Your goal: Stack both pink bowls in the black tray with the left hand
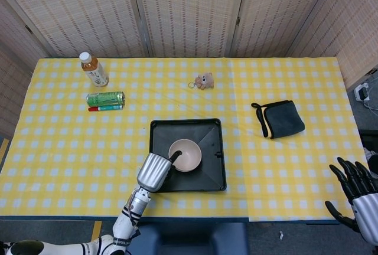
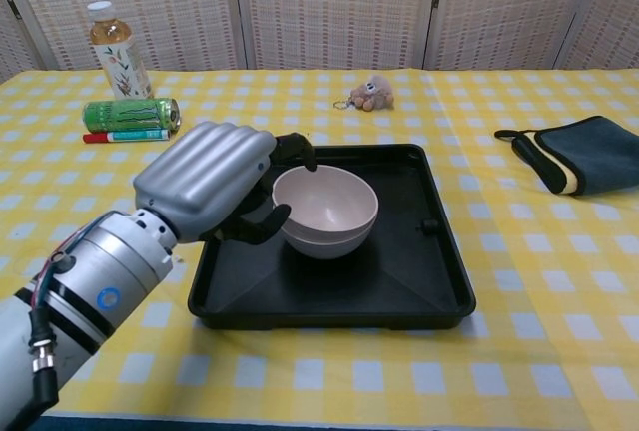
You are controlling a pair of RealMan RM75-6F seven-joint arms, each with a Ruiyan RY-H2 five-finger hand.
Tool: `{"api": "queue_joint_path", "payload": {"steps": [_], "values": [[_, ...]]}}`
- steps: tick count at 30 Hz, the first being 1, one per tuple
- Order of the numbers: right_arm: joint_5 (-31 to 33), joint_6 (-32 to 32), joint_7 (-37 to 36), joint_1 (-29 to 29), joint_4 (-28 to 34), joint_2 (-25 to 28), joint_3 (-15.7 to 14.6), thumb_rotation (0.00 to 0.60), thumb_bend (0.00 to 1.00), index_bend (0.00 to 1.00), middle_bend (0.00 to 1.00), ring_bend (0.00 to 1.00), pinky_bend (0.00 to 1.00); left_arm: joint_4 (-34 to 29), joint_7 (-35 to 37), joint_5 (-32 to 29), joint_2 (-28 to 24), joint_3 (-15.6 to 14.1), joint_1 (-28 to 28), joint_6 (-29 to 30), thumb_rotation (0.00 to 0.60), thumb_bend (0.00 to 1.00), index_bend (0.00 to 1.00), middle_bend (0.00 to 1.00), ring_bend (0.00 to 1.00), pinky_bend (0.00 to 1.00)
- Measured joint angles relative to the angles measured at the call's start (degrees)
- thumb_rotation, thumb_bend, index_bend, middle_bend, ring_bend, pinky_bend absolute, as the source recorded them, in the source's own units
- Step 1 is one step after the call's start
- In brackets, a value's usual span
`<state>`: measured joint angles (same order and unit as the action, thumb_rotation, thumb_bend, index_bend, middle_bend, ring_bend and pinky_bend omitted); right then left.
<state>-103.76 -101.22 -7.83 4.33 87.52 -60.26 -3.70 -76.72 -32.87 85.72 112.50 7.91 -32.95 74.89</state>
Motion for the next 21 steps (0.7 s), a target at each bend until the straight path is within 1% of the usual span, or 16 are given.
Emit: {"api": "queue_joint_path", "payload": {"steps": [3, 5, 6, 7, 8, 9, 11, 12, 13, 14, 15, 16, 18, 21], "values": [[-0.08, 0.0, -0.11, -0.05, -0.1, -0.01, 0.03, 0.6, 0.31, 0.0, 0.0, 0.0, 0.0, -2.02, -1.3, 0.32, -1.87, -0.01, 0.71, 1.23, 0.6, 0.44, 0.28, 1.0, 1.0, 1.0], [-0.21, -0.17, -0.36, -0.05, -0.21, 0.03, 0.04, 0.6, 0.31, 0.0, 0.0, 0.0, 0.0, -3.25, -3.5, 0.24, -3.51, 0.14, 1.35, 2.14, 0.6, 0.44, 0.27, 1.0, 1.0, 1.0], [-0.25, -0.36, -0.56, -0.05, -0.27, 0.06, 0.09, 0.6, 0.32, 0.0, 0.0, 0.0, 0.0, -4.4, -5.42, 0.07, -5.12, 0.28, 1.95, 2.88, 0.6, 0.44, 0.26, 1.0, 0.98, 1.0], [-0.23, -0.65, -0.82, -0.04, -0.35, 0.09, 0.22, 0.6, 0.32, 0.0, 0.0, 0.0, 0.0, -5.45, -6.85, -0.12, -6.63, 0.36, 2.49, 3.39, 0.6, 0.44, 0.25, 0.98, 0.94, 0.98], [-0.12, -0.84, -0.95, -0.02, -0.41, 0.08, 0.37, 0.6, 0.32, 0.0, 0.0, 0.0, 0.0, -6.63, -8.12, -0.34, -8.37, 0.41, 3.05, 3.83, 0.6, 0.44, 0.24, 0.94, 0.87, 0.94], [0.07, -0.91, -1.01, -0.01, -0.44, 0.07, 0.49, 0.6, 0.32, 0.0, 0.0, 0.0, 0.0, -8.17, -9.27, -0.64, -10.94, 0.38, 3.83, 4.29, 0.6, 0.43, 0.22, 0.82, 0.71, 0.82], [0.63, -0.85, -0.97, -0.03, -0.44, 0.01, 0.8, 0.6, 0.32, 0.0, 0.0, 0.0, 0.0, -10.7, -9.36, -1.35, -15.37, 0.1, 5.24, 4.73, 0.6, 0.43, 0.15, 0.37, 0.28, 0.39], [0.84, -0.73, -0.81, -0.07, -0.4, -0.05, 0.92, 0.6, 0.32, 0.0, 0.0, 0.0, 0.0, -12.93, -8.34, -2.13, -18.79, -0.26, 6.42, 4.92, 0.6, 0.43, 0.12, 0.22, 0.13, 0.24], [1.08, -0.41, -0.52, -0.21, -0.3, -0.18, 1.1, 0.6, 0.32, 0.0, 0.0, 0.0, 0.0, -14.79, -7.18, -2.72, -21.56, -0.58, 7.38, 5.13, 0.6, 0.42, 0.1, 0.11, 0.04, 0.11], [1.27, -0.09, -0.3, -0.35, -0.21, -0.31, 1.24, 0.6, 0.32, 0.0, 0.0, 0.0, 0.0, -16.64, -5.85, -3.18, -24.43, -0.98, 8.44, 5.48, 0.6, 0.41, 0.1, 0.07, 0.01, 0.04], [1.46, 0.29, -0.07, -0.53, -0.12, -0.45, 1.38, 0.6, 0.32, 0.0, 0.0, 0.0, 0.0, -18.83, -4.06, -3.49, -28.28, -1.67, 10.09, 6.22, 0.6, 0.4, 0.1, 0.05, 0.0, 0.02], [1.79, 0.91, 0.22, -0.8, 0.04, -0.62, 1.56, 0.6, 0.32, 0.0, 0.0, 0.0, 0.0, -20.1, -2.7, -3.49, -31.05, -2.33, 11.46, 6.99, 0.6, 0.39, 0.1, 0.04, 0.0, 0.0], [2.35, 2.06, 0.69, -1.28, 0.31, -0.91, 1.81, 0.6, 0.32, 0.0, 0.0, 0.0, 0.0, -21.79, 1.23, -2.94, -36.24, -4.38, 14.86, 9.22, 0.6, 0.37, 0.1, 0.01, 0.0, 0.0], [3.01, 3.95, 1.87, -2.09, 0.72, -1.38, 2.07, 0.6, 0.31, 0.0, 0.0, 0.0, 0.0, -22.42, 7.16, -1.58, -40.55, -7.9, 20.09, 12.93, 0.6, 0.36, 0.1, 0.0, 0.0, 0.0]]}}
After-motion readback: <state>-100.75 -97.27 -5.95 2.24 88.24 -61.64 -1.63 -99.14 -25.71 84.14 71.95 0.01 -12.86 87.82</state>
